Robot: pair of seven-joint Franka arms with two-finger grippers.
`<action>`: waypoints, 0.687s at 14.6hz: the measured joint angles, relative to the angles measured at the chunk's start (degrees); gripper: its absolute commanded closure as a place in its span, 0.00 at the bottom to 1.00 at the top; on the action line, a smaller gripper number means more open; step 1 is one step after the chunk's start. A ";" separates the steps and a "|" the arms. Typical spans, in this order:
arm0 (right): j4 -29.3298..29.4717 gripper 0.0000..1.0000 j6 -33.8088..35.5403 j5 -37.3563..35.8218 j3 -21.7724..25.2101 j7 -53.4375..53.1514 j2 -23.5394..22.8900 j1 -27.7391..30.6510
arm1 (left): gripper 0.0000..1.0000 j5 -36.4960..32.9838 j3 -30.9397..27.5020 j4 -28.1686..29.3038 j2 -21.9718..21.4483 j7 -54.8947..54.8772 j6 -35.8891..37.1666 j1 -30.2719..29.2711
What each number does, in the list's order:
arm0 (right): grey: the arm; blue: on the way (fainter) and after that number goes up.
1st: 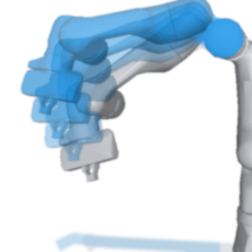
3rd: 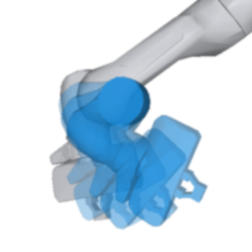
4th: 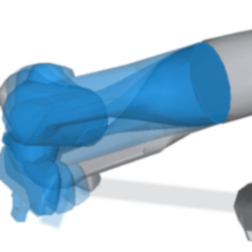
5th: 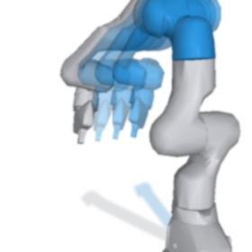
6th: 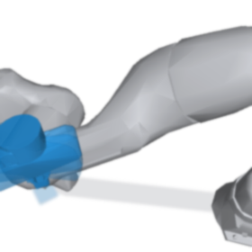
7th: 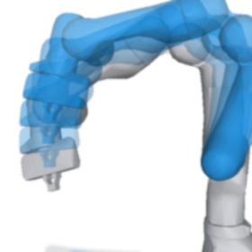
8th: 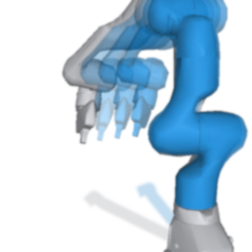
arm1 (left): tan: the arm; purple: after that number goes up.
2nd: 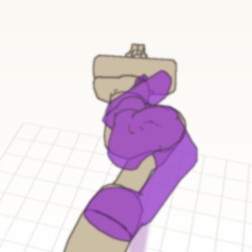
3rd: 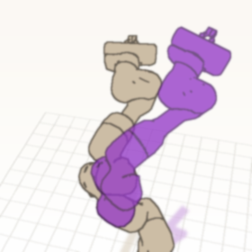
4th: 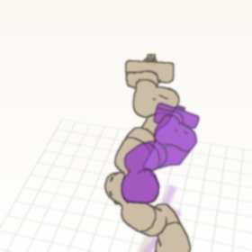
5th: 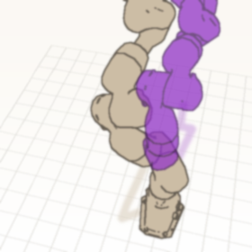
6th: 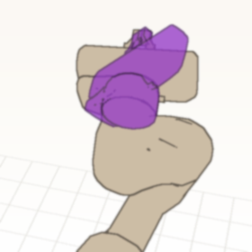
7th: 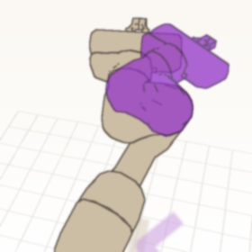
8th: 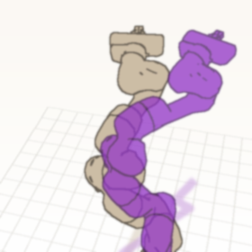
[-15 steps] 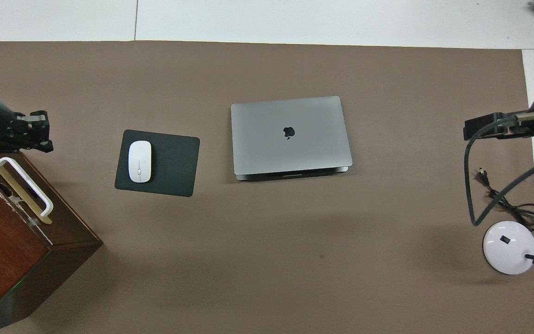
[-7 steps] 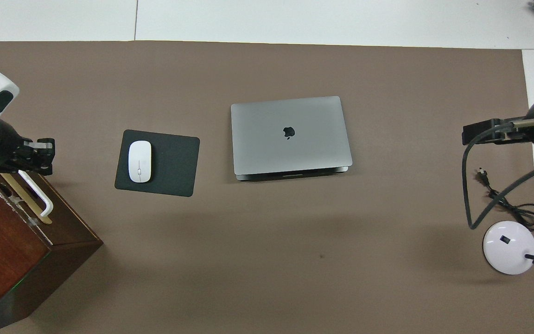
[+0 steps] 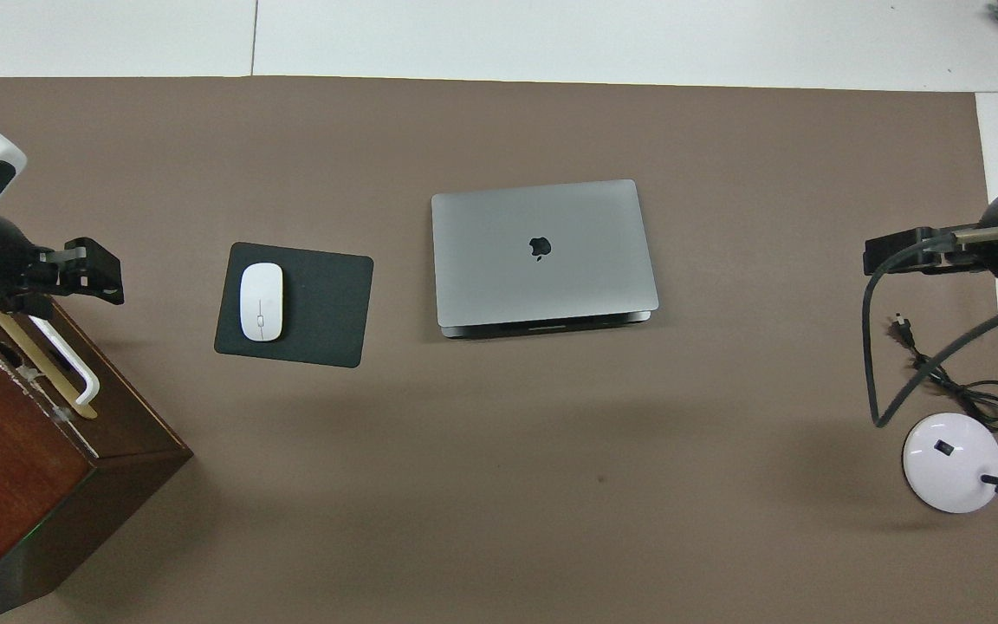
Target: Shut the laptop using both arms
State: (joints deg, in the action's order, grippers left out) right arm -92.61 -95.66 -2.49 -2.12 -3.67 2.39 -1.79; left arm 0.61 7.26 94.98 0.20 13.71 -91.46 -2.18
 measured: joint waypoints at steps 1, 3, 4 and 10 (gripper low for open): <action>-0.19 0.00 -0.02 0.00 0.00 0.00 0.21 0.00 | 0.00 0.00 0.08 0.12 0.00 0.00 -0.91 0.00; -0.46 0.00 -0.03 0.00 0.00 0.00 0.41 0.00 | 0.00 0.00 0.44 0.32 0.00 0.00 -1.75 0.01; -0.49 0.00 -0.08 0.00 0.00 0.00 0.43 0.00 | 0.00 0.00 0.75 0.32 0.00 -0.03 -1.76 0.02; 0.04 0.00 -0.69 2.24 -0.02 0.00 0.85 0.00 | 0.00 0.00 2.78 -1.70 -0.31 -1.06 -1.70 0.23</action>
State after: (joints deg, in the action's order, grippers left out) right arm -92.57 -96.35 -0.25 -2.14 -3.67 3.23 -1.79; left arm 0.62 10.04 93.28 -0.11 12.65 -93.17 -1.96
